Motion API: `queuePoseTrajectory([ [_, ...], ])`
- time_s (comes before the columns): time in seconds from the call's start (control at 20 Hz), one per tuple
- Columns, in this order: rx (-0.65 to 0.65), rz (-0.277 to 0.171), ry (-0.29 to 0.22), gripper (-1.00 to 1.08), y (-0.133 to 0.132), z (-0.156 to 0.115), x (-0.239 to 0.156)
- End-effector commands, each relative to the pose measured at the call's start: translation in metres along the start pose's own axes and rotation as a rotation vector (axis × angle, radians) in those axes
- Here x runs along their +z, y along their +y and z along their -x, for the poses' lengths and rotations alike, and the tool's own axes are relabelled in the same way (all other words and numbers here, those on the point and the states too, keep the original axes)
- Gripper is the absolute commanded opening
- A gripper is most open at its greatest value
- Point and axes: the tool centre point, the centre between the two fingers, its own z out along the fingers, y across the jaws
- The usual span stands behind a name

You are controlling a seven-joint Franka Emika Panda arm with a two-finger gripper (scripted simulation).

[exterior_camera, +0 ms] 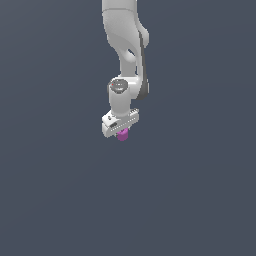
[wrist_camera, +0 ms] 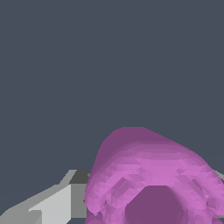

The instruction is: Pick up the object and move it to a goal position.

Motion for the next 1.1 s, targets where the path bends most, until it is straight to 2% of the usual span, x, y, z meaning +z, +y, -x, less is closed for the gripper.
queuePoseTrajectory([
  [0.0,-0.001,-0.001,-0.001,-1.00,-0.001,0.000,0.001],
  [0.55,0.000,0.000,0.000,-1.00,0.006,-0.005,-0.003],
  [1.05,0.000,0.000,0.000,-1.00,0.041,-0.033,-0.018],
])
